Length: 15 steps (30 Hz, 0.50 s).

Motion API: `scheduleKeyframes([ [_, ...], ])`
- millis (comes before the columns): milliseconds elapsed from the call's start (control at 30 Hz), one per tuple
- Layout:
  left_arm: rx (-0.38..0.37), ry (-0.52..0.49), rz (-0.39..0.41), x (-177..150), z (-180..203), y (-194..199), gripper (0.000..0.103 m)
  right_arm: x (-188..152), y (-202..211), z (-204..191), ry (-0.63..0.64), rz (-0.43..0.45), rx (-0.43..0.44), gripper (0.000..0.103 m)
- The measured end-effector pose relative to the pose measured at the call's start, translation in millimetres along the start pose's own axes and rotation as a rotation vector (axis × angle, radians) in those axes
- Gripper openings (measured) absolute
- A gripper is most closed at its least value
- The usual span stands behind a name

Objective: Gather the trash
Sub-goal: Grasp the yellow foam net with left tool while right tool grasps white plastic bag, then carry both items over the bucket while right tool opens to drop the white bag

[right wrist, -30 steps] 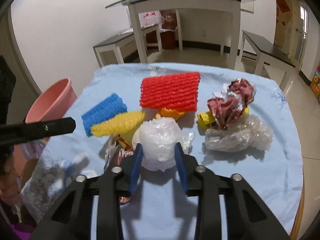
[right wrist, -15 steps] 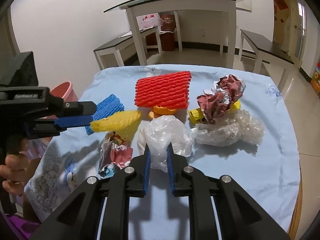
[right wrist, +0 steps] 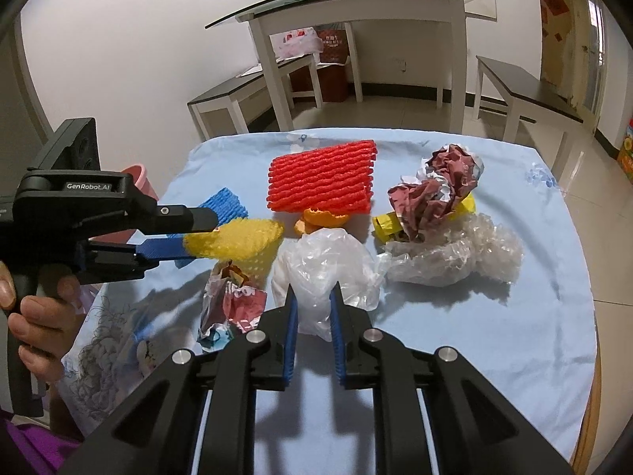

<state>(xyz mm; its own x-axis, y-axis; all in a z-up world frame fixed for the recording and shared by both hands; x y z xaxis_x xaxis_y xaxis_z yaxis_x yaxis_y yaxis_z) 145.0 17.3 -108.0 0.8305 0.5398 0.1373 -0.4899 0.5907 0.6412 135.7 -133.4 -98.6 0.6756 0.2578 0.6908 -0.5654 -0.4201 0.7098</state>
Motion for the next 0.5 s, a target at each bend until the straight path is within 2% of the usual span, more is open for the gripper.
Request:
scheduleKeyframes([
  [67, 0.019, -0.023, 0.014, 1, 3, 1, 0.009, 0, 2, 1, -0.006, 0.004, 0.0, 0.014],
  [267, 0.052, -0.175, 0.079, -2, 23, 13, 0.008, 5, 18, 5, -0.022, 0.038, -0.006, 0.014],
  [500, 0.082, -0.373, 0.217, -6, 53, 48, 0.008, 14, 32, -3, -0.029, 0.069, 0.018, 0.014],
])
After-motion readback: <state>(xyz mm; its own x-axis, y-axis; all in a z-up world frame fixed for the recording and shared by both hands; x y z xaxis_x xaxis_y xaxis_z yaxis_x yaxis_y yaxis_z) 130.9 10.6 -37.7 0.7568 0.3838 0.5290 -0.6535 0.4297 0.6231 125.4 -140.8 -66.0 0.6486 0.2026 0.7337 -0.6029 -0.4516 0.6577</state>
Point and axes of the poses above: each gripper's, at about its wrist camera, not at the fingertips, and y roughly against the way its jaws point, z to its right, x to its top, the point moved 9 cm from there along -y, roughly the way its jaws point, and after that the axes turned 5 degrees about y, right-handed, at the moved point
